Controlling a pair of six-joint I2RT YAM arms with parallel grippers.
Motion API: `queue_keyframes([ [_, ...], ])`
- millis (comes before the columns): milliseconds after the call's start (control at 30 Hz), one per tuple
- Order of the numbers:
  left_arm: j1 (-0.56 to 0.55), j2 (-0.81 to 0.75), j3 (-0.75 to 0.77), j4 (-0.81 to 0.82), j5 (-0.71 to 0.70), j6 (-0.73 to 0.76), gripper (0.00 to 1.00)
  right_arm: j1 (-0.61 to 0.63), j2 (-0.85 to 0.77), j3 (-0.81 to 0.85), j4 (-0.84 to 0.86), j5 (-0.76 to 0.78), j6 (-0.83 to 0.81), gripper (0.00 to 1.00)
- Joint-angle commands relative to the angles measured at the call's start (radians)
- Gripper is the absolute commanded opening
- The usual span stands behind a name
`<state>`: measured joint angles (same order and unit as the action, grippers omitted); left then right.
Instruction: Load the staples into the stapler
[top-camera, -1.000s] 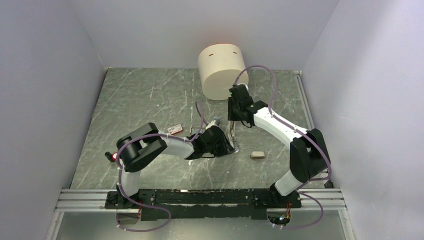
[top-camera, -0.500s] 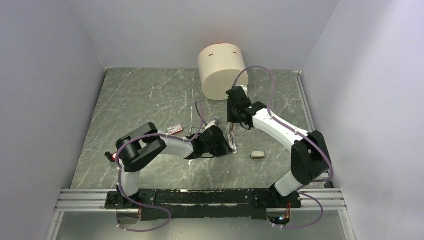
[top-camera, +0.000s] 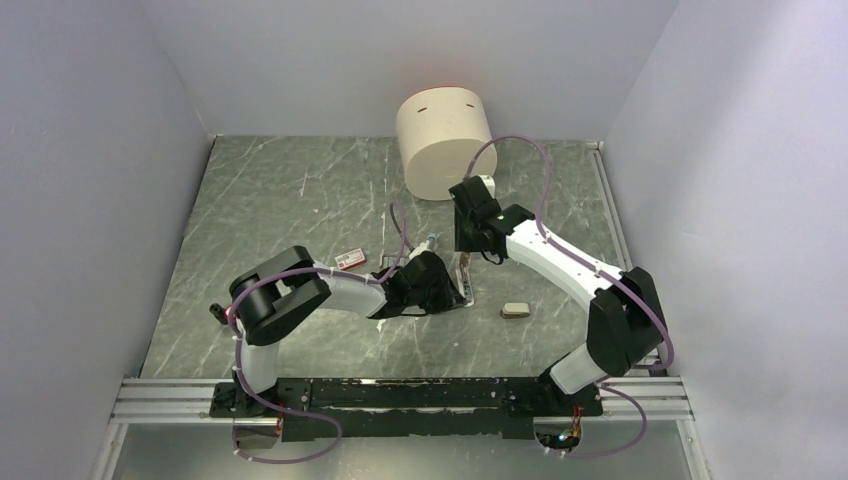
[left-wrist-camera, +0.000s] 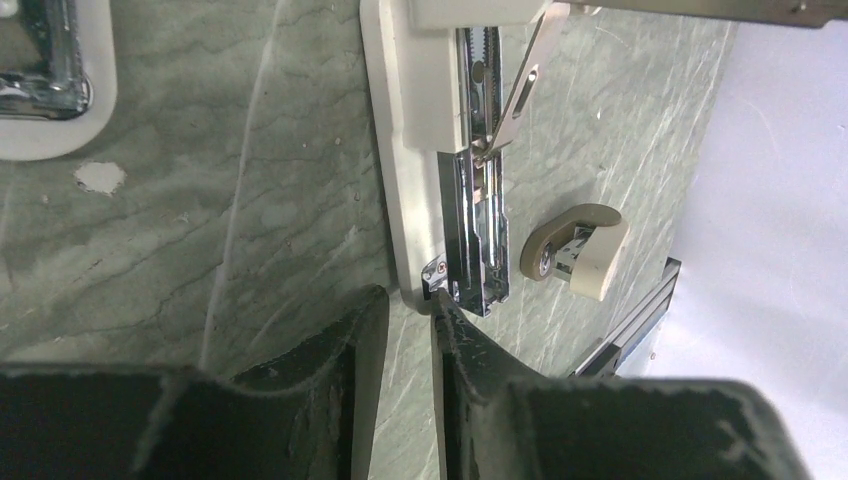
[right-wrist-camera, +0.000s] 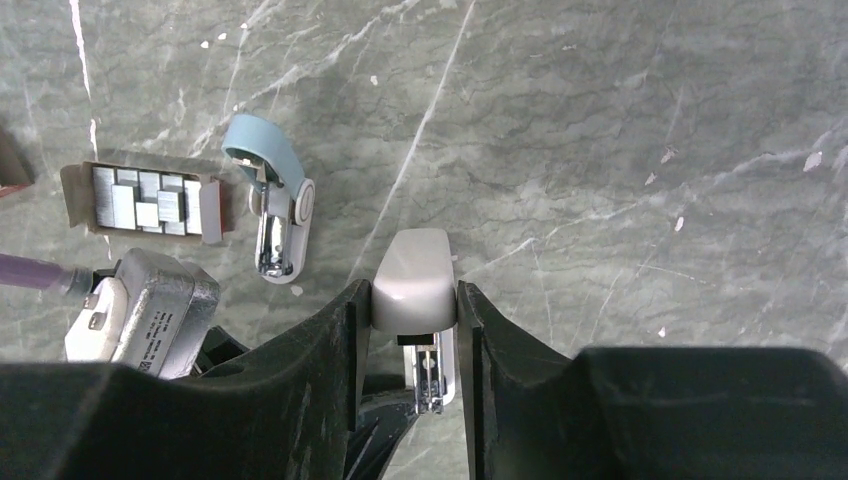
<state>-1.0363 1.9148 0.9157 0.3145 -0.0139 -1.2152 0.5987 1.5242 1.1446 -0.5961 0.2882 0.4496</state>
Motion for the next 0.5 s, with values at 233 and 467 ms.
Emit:
queue_keyframes([
  [233,-0.005,0.029,-0.025,-0.135,-0.031,0.052,0.24,0.000,0.022,0.003,-0.036,0.032,-0.019,0.36],
  [467,-0.014,0.045,-0.021,-0.146,-0.039,0.053,0.22,0.001,0.119,0.059,0.006,0.047,-0.039,0.36],
])
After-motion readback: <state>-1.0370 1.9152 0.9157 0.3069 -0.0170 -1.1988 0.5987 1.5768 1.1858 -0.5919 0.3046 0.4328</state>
